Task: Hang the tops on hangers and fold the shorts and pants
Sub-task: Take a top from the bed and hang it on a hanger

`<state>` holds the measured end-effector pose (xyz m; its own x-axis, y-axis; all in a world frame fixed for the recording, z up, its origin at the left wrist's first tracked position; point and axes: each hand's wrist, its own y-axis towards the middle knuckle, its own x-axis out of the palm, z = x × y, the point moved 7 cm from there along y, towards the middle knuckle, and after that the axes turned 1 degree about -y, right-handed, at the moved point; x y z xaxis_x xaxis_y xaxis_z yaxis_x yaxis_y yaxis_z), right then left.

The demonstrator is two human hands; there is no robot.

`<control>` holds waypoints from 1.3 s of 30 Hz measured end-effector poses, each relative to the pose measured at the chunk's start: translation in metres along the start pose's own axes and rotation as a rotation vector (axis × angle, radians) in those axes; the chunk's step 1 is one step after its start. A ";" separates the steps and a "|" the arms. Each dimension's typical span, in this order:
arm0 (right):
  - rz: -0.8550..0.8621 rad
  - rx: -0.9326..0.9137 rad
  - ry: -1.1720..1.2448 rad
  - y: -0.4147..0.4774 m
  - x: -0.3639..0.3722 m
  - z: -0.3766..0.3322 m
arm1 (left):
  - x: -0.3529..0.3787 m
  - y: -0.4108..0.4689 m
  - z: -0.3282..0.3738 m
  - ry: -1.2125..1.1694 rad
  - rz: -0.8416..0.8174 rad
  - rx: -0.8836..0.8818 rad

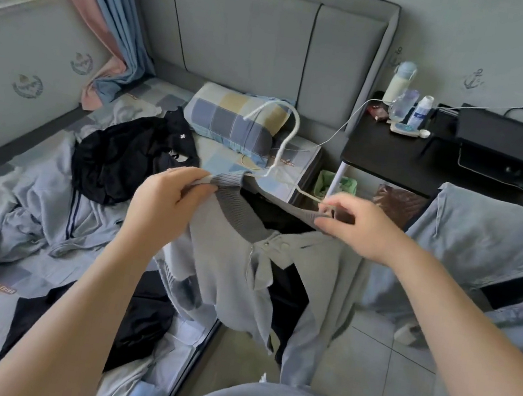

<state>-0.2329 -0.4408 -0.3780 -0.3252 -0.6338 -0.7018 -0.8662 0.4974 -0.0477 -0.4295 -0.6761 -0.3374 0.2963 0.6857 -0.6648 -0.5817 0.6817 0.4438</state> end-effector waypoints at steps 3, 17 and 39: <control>-0.030 0.088 0.017 -0.010 0.008 0.036 | -0.010 -0.002 -0.015 -0.007 0.018 -0.084; 0.436 -0.110 0.198 -0.019 -0.010 0.014 | -0.022 -0.004 -0.043 -0.039 -0.033 -0.169; 0.533 -0.023 0.484 -0.025 -0.027 0.013 | -0.019 -0.001 -0.021 -0.077 -0.069 -0.066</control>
<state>-0.1974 -0.4283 -0.3676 -0.8328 -0.5028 -0.2316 -0.5492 0.8029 0.2320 -0.4503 -0.6954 -0.3377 0.3930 0.6574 -0.6430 -0.6058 0.7111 0.3569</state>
